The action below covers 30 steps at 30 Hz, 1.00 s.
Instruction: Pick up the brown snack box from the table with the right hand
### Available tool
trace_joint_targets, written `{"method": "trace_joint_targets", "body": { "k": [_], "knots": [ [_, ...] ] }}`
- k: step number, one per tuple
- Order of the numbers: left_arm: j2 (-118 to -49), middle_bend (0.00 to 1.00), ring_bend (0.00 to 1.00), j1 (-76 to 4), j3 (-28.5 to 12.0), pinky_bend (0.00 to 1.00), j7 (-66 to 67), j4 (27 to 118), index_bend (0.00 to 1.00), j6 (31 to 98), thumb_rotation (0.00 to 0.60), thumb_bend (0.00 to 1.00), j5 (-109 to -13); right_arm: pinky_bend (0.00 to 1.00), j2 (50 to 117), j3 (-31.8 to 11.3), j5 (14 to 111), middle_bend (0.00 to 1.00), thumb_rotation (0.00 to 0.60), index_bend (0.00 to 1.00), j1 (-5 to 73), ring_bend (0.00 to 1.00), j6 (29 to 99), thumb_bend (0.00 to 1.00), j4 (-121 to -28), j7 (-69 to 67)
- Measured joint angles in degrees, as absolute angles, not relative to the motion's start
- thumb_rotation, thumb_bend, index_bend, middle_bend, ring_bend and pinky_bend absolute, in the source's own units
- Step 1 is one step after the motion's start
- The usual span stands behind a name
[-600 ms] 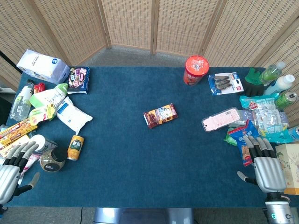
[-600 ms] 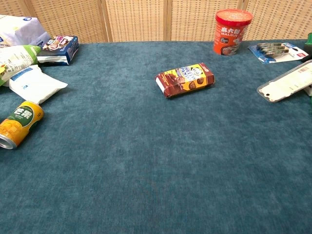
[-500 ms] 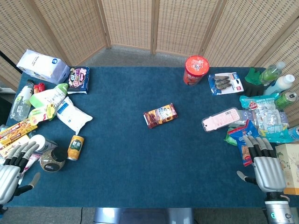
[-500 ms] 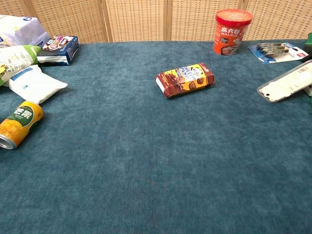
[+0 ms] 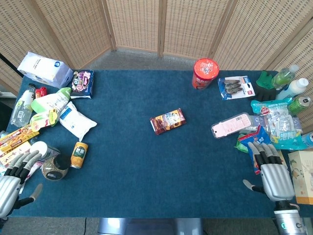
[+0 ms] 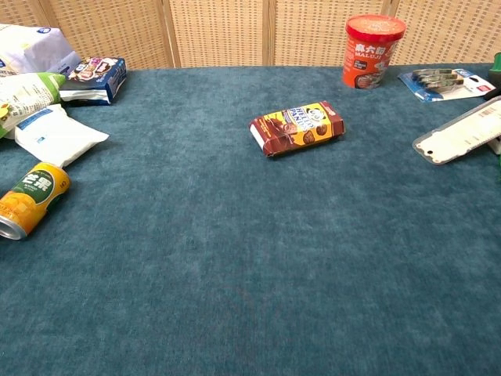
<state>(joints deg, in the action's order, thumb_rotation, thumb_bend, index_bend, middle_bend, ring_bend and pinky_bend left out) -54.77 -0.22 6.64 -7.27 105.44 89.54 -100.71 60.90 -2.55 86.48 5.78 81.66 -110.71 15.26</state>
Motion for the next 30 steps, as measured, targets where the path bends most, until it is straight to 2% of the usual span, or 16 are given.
{"method": "trace_joint_targets", "body": {
  "k": [6,15,22,30],
  "knots": [
    [-54.37,0.0,0.0,-0.42,7.08,0.0,-8.47,105.3,0.04,89.59,0.6,0.47,-101.88,0.0,61.6,-5.51,86.61,0.0,0.6,0.0,11.69,0.0,75.61,0.14,-112.61,15.54],
    [-54.16,0.0,0.0,0.25,7.78,0.0,-9.27,104.74,0.04,90.4,0.6,0.47,-102.29,0.0,67.56,-13.32,77.41,0.0,0.6,0.0,27.9,0.0,58.45,0.14,-110.22,16.03],
    [-54.24,0.0,0.0,0.43,7.82,0.0,-9.73,104.26,0.03,90.05,0.6,0.47,-101.16,0.0,75.73,-17.37,68.06,0.0,0.6,0.0,40.07,0.0,49.07,0.14,-98.89,17.64],
    [-54.23,0.0,0.0,0.21,7.52,0.0,-9.64,104.37,0.03,89.45,0.6,0.47,-100.22,0.0,84.02,-18.21,61.34,0.0,0.6,0.0,49.89,0.0,41.38,0.15,-83.51,19.63]
  ]
}}
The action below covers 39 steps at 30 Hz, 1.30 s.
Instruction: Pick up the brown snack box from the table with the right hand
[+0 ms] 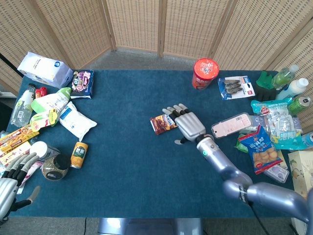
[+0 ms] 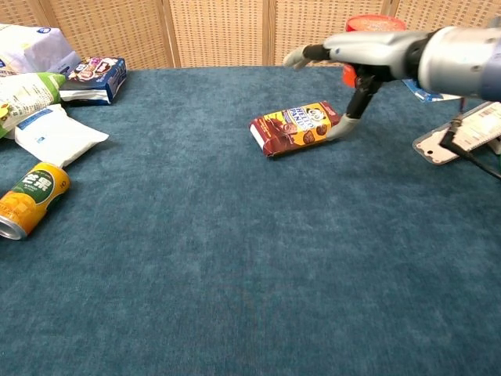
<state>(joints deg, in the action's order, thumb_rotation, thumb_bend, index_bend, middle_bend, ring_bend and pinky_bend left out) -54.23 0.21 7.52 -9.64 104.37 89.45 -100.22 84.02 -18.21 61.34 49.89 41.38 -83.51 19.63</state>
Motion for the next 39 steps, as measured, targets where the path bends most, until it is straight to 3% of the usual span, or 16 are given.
{"method": "trace_joint_targets", "body": {
  "k": [9,15,16,18,20,23,26,28,33,39],
  "knots": [
    [-53.89,0.0,0.0,0.7,7.55,0.0,-9.78,104.25,0.03,89.75,0.6,0.47,-99.47,0.02,92.32,-16.48,53.89,0.0,0.6,0.0,59.14,0.0,33.71,0.16,-67.82,22.84],
    [-53.81,0.0,0.0,1.06,7.63,0.0,-10.4,103.88,0.02,90.28,0.6,0.47,-99.52,0.13,95.88,-14.45,50.62,0.03,0.6,0.0,62.3,0.0,30.68,0.17,-60.62,24.12],
    [-53.75,0.0,0.0,1.13,7.64,0.0,-10.51,103.83,0.02,90.4,0.6,0.47,-99.56,0.18,96.44,-14.08,50.06,0.08,0.6,0.01,62.94,0.0,30.1,0.18,-59.4,24.36],
    [-53.71,0.0,0.0,1.25,7.65,0.0,-10.65,103.73,0.02,90.65,0.6,0.47,-99.64,0.31,97.21,-13.48,49.29,0.23,0.6,0.13,64.0,0.07,29.24,0.2,-57.56,24.95],
    [-53.68,0.0,0.0,1.45,7.72,0.0,-10.88,103.57,0.02,90.95,0.6,0.47,-99.76,0.5,98.09,-12.86,47.94,0.43,0.6,0.33,65.39,0.23,28.23,0.23,-55.45,25.79],
    [-53.65,0.0,0.0,1.68,7.84,0.0,-11.47,103.2,0.02,91.22,0.6,0.47,-99.84,0.75,98.9,-12.08,45.42,0.68,0.6,0.54,67.14,0.48,27.18,0.23,-53.63,26.96],
    [-53.65,0.0,0.0,1.8,7.86,0.0,-12.15,102.65,0.02,91.34,0.6,0.47,-99.69,0.86,98.78,-11.27,43.08,0.75,0.6,0.6,68.01,0.58,27.32,0.23,-53.95,28.03],
    [-53.74,0.0,0.0,1.67,7.78,0.0,-12.7,102.38,0.02,91.1,0.6,0.46,-99.49,0.88,98.07,-10.88,41.7,0.78,0.6,0.62,68.08,0.61,28.13,0.23,-55.42,28.5],
    [-54.52,0.0,0.0,0.94,7.62,0.0,-13.73,101.78,0.02,89.94,0.6,0.46,-99.49,0.9,94.83,-10.4,39.35,0.78,0.6,0.63,67.14,0.63,32.39,0.23,-62.25,29.0],
    [-55.7,0.0,0.0,0.6,8.0,0.0,-13.78,101.82,0.02,89.36,0.6,0.46,-100.85,0.9,88.17,-12.13,40.77,0.78,0.6,0.62,62.84,0.64,42.17,0.23,-76.96,25.46]
  ]
}}
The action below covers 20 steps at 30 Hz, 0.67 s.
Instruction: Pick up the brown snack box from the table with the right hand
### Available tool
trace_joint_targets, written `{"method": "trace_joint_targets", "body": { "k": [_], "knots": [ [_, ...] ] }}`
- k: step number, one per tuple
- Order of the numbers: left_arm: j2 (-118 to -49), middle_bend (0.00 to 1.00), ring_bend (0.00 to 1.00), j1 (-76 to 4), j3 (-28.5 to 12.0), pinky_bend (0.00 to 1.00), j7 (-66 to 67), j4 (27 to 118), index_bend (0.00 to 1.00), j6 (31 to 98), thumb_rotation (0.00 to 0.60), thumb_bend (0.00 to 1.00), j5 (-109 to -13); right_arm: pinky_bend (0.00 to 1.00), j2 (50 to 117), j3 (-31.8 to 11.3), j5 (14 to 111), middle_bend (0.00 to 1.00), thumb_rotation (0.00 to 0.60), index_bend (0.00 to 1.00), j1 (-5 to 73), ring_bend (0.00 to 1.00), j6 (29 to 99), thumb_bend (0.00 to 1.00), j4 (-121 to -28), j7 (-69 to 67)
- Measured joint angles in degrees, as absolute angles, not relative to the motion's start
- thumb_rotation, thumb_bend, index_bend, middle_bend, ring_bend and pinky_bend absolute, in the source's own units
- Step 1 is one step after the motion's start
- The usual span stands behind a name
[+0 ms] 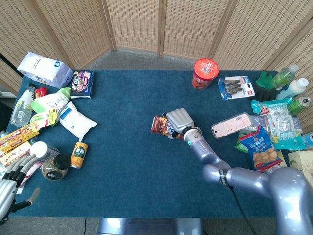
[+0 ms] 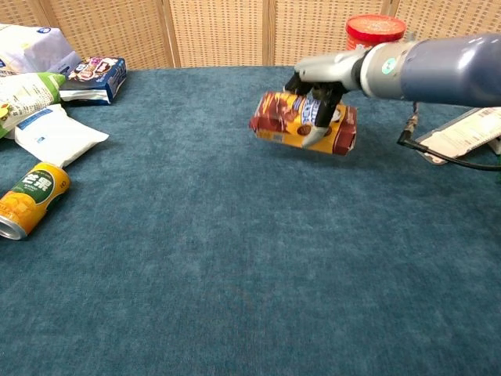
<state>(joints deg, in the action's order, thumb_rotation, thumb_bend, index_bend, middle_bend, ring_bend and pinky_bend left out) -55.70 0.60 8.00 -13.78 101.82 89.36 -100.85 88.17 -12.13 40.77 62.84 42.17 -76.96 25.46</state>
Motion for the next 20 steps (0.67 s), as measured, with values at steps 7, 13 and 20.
{"method": "trace_joint_targets", "body": {
  "k": [7,13,20],
  "knots": [
    [-56.71,0.0,0.0,0.94,9.35,0.0,-12.39,102.36,0.01,89.32,0.6,0.46,-103.06,0.9,78.77,-17.26,49.09,0.78,0.6,0.61,55.14,0.64,53.49,0.23,-97.71,13.83],
    [-57.09,0.0,0.0,1.36,9.91,0.0,-12.25,102.16,0.01,89.9,0.6,0.46,-103.81,0.9,72.62,-21.77,53.85,0.78,0.6,0.6,49.92,0.64,59.2,0.23,-111.08,4.76],
    [-56.84,0.0,0.0,0.99,9.8,0.0,-12.4,102.06,0.01,89.84,0.6,0.46,-103.92,0.9,69.54,-23.43,54.75,0.77,0.6,0.6,47.71,0.64,60.75,0.23,-115.51,2.55]
  ]
}}
